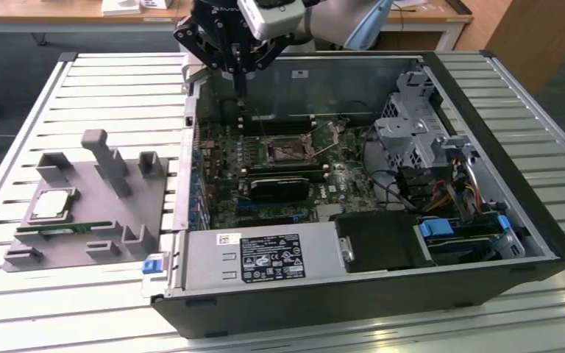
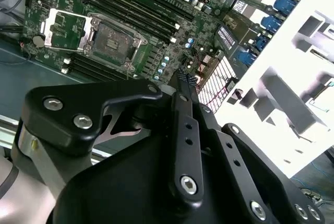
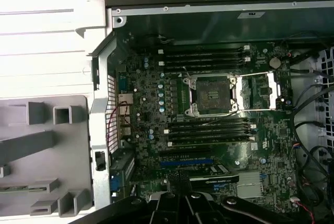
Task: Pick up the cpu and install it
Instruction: 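Reach for the cpu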
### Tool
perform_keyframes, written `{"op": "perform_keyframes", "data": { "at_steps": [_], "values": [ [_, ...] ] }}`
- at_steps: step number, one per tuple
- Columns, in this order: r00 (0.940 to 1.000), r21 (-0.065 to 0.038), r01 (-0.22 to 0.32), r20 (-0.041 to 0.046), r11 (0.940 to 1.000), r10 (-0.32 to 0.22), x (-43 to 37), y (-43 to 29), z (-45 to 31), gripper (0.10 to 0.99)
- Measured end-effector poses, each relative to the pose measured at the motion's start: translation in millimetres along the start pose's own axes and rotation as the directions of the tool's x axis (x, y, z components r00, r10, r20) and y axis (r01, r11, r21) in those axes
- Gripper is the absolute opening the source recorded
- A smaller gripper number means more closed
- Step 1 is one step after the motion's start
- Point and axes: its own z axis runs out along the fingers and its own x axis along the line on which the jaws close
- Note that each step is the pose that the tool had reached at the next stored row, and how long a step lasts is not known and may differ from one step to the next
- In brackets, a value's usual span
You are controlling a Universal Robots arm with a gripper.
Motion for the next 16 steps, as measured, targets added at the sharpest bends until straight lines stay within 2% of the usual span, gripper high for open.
{"op": "perform_keyframes", "data": {
  "at_steps": [16],
  "values": [
    [1.0000, 0.000, 0.000, 0.0000, 1.0000, 0.000, 6.4, -0.5, -0.2, 0.106]
  ]
}}
